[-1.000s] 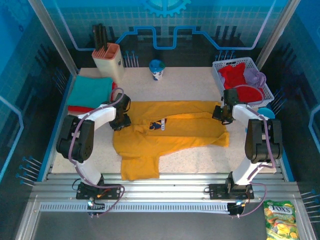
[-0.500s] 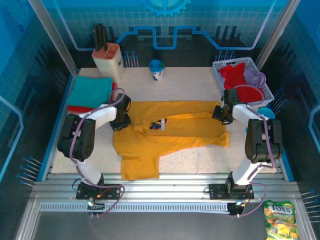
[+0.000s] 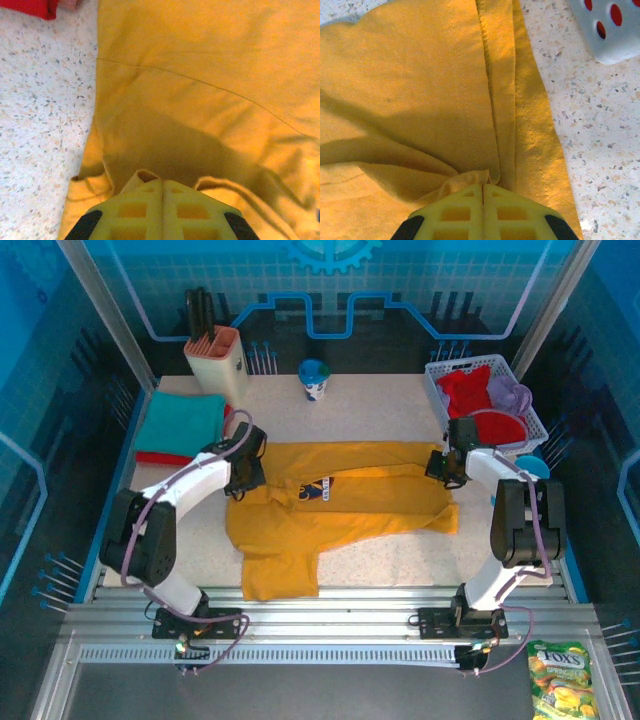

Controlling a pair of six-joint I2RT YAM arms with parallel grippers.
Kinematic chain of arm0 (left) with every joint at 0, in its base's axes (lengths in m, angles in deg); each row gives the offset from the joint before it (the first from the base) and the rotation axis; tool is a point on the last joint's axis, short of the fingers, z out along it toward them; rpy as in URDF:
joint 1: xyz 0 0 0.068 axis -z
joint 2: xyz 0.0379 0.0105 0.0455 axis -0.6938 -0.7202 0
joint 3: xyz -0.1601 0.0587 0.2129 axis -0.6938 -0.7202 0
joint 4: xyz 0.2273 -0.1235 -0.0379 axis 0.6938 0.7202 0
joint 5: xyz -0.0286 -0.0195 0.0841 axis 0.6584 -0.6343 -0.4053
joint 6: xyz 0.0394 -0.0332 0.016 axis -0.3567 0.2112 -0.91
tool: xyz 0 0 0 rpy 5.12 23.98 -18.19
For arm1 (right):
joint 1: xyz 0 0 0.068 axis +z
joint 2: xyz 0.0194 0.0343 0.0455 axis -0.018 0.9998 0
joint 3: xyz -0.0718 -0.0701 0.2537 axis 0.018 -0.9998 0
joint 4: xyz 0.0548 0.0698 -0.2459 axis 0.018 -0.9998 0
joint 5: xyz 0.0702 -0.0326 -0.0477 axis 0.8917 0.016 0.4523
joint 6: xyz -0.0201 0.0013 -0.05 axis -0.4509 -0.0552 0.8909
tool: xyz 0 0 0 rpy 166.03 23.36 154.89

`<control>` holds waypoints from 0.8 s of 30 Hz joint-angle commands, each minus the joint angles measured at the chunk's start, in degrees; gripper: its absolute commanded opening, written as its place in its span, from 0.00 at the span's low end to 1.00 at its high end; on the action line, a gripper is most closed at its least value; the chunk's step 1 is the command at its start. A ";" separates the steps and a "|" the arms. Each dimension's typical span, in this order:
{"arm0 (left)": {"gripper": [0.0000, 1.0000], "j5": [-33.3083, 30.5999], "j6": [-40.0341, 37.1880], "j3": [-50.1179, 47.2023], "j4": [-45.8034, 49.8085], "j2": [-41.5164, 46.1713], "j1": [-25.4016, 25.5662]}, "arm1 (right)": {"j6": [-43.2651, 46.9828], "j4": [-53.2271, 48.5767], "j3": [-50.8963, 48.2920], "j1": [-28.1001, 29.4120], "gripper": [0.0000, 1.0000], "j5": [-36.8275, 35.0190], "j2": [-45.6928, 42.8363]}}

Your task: Fold and stack the t-shirts

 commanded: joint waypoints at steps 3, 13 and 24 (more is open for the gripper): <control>0.00 -7.69 -0.54 -2.71 7.74 6.08 4.86 | -0.30 -1.13 -0.27 -0.61 0.00 -0.02 -2.09; 0.00 -15.17 5.97 -8.93 15.11 4.28 10.06 | -0.52 -1.16 -1.08 -0.53 0.00 -0.15 -1.85; 0.81 -17.08 4.31 -2.09 20.77 1.25 11.18 | -0.33 -2.80 -0.29 -0.74 0.00 -2.04 -1.44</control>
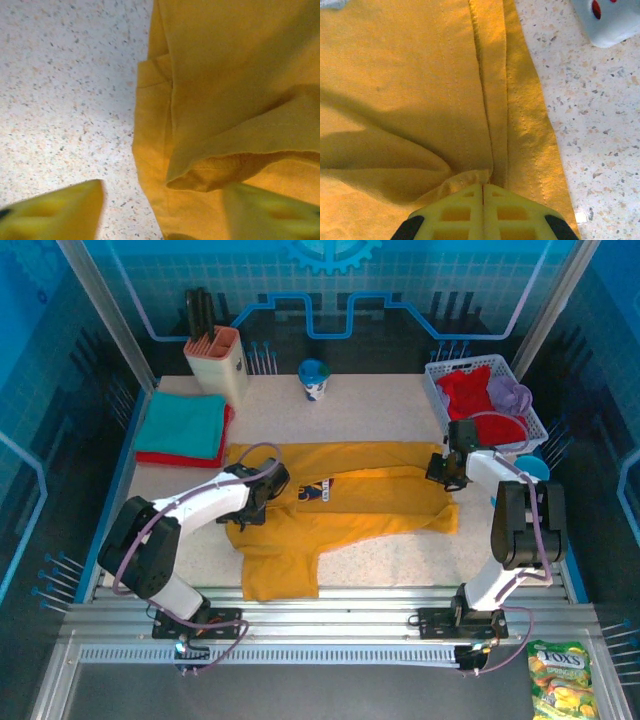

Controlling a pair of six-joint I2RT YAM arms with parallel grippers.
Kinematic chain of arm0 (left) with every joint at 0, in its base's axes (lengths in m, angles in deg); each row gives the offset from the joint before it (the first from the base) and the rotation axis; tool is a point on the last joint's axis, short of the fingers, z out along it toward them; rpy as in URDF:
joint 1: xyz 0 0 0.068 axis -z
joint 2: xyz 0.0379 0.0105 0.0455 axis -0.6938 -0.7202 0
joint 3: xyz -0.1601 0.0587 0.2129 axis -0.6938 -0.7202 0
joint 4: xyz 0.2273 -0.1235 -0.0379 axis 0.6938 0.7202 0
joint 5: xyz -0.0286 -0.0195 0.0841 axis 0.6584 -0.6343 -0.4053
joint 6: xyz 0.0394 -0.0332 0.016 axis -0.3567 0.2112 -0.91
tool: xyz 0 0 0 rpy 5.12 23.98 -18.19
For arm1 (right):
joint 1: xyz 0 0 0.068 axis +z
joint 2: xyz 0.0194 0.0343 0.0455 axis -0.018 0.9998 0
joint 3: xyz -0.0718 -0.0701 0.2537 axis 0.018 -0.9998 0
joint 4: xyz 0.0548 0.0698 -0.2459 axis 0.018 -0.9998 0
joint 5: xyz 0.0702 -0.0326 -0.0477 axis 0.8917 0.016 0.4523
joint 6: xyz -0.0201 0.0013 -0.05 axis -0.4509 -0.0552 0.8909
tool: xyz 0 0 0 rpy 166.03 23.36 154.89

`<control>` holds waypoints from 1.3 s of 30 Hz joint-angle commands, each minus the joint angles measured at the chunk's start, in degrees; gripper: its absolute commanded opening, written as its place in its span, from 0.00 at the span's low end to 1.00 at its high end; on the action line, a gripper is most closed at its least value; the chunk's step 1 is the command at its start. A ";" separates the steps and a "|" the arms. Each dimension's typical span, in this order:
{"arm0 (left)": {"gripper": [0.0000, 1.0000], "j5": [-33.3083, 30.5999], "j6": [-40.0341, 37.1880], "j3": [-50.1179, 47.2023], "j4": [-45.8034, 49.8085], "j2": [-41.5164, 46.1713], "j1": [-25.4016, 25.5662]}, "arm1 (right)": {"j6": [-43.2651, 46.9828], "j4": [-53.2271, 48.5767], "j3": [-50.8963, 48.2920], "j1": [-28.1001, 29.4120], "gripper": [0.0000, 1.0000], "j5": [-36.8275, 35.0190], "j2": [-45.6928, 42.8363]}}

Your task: Fold and stack the t-shirts

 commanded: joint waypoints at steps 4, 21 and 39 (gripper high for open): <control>0.79 -1.11 -4.58 5.48 3.09 1.23 -5.17 | -1.30 -3.35 1.08 -1.48 0.00 -3.70 -0.24; 0.78 5.09 -12.66 8.92 -3.99 1.99 -11.88 | -5.30 -4.85 0.16 -1.95 0.72 3.70 -5.23; 0.77 6.19 -12.55 6.88 -3.87 6.06 -12.05 | -4.63 -3.24 3.23 -1.83 0.16 2.89 1.58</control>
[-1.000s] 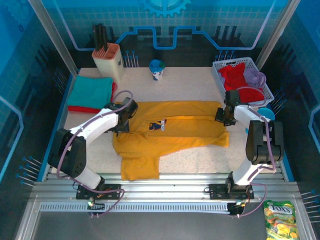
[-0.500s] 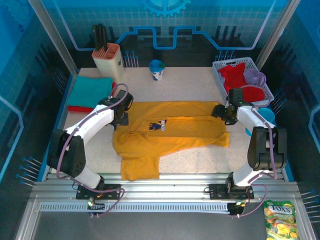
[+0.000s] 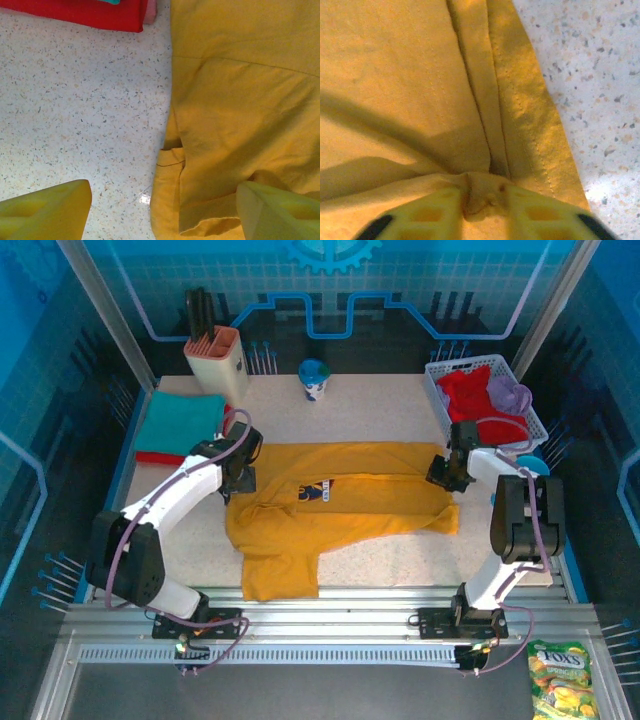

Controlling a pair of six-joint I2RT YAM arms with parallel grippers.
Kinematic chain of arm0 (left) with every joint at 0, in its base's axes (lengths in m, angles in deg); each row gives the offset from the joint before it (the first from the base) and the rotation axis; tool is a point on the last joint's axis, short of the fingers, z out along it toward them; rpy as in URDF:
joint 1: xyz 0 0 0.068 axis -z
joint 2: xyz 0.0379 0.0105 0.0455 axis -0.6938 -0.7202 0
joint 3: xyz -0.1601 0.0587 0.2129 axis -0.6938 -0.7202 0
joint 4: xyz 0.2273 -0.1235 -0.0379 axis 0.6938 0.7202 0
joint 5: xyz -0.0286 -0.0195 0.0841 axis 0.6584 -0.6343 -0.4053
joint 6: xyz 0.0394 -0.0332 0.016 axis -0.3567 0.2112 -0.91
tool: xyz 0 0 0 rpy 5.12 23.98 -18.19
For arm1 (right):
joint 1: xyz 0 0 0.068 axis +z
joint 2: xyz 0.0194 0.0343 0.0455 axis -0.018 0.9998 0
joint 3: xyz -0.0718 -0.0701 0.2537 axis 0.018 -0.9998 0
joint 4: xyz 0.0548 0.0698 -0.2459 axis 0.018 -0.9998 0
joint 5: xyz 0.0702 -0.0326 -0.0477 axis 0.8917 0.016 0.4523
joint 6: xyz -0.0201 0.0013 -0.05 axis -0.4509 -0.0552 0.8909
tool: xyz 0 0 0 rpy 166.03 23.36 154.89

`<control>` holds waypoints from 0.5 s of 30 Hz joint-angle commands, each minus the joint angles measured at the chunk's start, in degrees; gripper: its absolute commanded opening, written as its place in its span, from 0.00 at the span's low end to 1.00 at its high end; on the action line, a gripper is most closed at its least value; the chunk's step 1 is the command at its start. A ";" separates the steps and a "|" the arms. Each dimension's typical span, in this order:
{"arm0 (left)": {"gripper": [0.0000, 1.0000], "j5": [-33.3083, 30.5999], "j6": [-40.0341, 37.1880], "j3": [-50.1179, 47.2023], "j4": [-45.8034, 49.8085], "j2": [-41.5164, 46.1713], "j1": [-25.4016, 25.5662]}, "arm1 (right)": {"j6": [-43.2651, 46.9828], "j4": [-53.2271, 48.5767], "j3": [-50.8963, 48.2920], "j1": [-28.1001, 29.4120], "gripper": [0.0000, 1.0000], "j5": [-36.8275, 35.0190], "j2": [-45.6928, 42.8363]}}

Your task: Fold and stack the t-shirts

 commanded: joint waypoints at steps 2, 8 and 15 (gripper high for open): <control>0.76 1.23 -0.45 -0.80 -0.13 1.52 -0.50 | 2.17 -0.27 3.04 -0.28 0.09 -1.96 -1.73; 0.76 1.51 -0.75 -1.19 -0.70 0.71 -0.49 | 8.15 -4.47 7.59 0.43 0.06 -8.03 -3.25; 0.74 3.64 -1.09 -1.01 -2.07 -2.25 -0.77 | 11.40 -2.48 3.64 2.49 0.10 -11.10 -5.80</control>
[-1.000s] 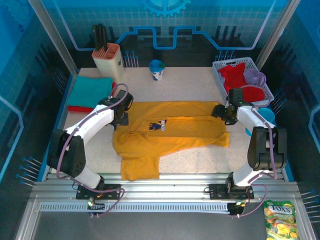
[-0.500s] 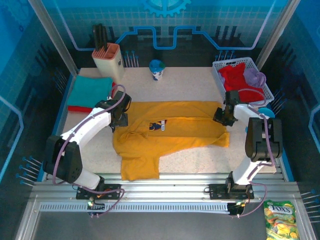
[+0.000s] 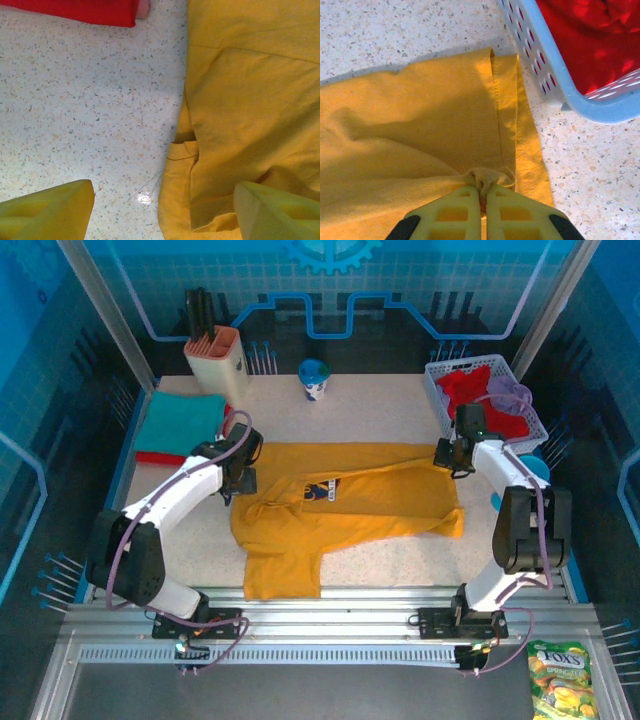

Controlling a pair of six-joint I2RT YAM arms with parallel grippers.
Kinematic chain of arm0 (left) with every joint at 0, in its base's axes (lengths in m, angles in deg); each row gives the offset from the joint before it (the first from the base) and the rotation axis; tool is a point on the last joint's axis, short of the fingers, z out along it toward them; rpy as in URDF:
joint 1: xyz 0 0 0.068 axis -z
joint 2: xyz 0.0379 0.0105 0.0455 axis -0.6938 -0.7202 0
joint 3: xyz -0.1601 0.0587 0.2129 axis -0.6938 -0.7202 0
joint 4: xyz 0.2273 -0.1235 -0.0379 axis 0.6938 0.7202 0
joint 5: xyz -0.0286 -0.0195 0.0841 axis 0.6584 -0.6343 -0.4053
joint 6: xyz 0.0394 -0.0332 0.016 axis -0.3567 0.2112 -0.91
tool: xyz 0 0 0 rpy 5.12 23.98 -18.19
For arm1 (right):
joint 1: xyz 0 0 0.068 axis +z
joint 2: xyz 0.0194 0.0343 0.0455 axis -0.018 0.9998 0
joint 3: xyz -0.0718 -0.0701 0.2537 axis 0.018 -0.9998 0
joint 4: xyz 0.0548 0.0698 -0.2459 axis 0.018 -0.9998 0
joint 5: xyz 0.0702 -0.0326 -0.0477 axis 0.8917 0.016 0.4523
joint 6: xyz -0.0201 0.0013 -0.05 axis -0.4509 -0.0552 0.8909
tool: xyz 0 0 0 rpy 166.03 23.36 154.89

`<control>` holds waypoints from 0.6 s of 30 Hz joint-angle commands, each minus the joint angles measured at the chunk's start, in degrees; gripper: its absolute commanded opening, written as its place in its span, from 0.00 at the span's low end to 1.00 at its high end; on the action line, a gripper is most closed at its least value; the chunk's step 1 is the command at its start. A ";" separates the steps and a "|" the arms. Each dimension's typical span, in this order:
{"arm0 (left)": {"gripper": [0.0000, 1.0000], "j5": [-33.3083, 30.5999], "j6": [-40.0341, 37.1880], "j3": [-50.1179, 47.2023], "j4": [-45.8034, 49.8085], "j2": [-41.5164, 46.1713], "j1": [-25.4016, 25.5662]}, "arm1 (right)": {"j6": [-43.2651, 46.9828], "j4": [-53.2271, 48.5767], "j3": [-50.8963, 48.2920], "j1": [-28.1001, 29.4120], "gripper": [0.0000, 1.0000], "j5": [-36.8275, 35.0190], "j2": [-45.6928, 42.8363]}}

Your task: Fold and stack the t-shirts

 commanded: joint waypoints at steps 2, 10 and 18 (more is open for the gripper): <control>0.74 2.70 -1.13 0.27 -0.74 -2.94 -1.08 | 2.28 -1.59 -3.19 2.00 0.12 -3.43 -1.03; 0.74 4.24 -2.62 6.28 -1.96 -10.18 -6.09 | -5.44 -4.86 -9.67 1.42 0.47 -13.27 -2.91; 0.61 13.38 -3.02 15.25 -6.25 -16.49 -7.50 | -2.33 -1.99 -5.86 5.89 0.90 -6.36 -8.50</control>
